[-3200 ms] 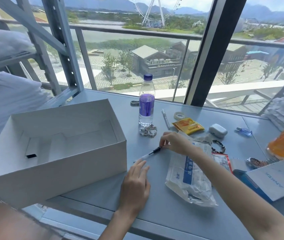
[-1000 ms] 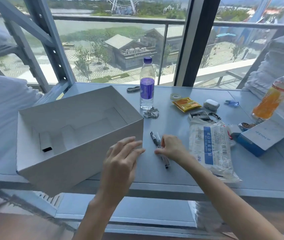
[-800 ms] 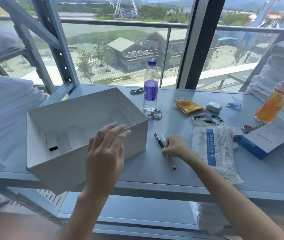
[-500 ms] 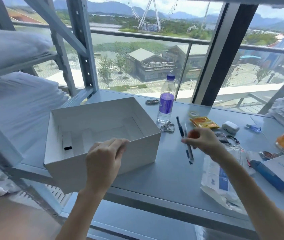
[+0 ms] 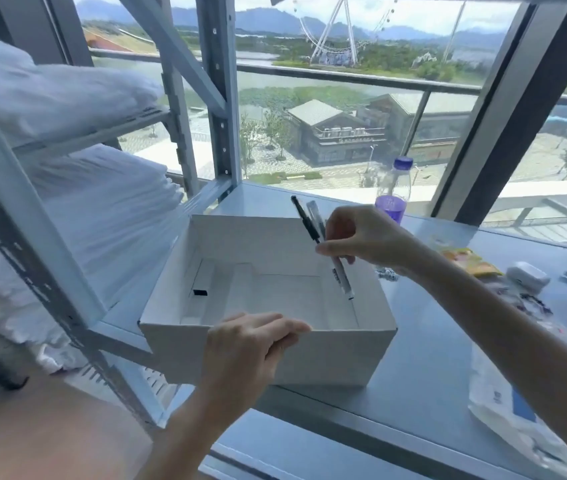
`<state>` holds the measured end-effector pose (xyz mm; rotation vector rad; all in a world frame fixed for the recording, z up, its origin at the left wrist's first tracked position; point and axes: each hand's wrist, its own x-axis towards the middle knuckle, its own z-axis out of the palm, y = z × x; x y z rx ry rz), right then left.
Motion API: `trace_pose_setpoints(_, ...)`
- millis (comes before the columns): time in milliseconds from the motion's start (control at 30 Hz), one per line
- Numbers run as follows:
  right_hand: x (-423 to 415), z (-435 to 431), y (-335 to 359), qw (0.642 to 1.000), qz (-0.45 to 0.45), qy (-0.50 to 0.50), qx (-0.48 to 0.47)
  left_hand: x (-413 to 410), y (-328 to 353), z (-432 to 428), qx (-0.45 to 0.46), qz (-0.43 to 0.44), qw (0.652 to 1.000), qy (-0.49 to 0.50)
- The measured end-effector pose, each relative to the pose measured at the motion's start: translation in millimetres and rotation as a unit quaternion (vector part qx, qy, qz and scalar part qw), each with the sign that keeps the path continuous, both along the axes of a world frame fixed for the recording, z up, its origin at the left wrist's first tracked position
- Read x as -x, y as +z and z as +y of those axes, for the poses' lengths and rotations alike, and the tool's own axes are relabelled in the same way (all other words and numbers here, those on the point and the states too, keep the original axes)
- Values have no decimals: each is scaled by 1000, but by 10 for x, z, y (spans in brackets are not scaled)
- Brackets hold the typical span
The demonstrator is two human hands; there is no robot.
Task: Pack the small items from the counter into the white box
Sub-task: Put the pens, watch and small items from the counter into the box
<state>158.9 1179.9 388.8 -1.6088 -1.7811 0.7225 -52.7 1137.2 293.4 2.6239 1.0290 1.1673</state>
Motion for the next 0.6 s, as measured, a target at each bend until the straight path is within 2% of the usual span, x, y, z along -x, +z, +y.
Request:
trace_pose_setpoints(233,571,276,-295,997,-48,-17,63,334,76,184,10,23,993,-116)
trace_pose_setpoints(300,668,336,-367,994,-69,-25,78,592,221,364,34,-33,996,-77)
trace_pose_setpoints(367,762,402,-424,990,-95,-29,98,857,349,695,62,-64,995,37)
trace_pose_setpoints(433,879,495,-478,985,-108,-28,129,1049,348,1109,137,-10,984,115)
trace_pose_setpoints(467,943,551,-512,984,-103,-27,145,1097,331,1271,215,18,971,98)
trace_pose_setpoints(533,1073,663,-597,980,-82,-25,177,1084,277,1440,360,13,933,2)
trace_pose_setpoints(600,1190,753,-699,977,-54,-25,205,1056,190,1483,400,-10,916,-36)
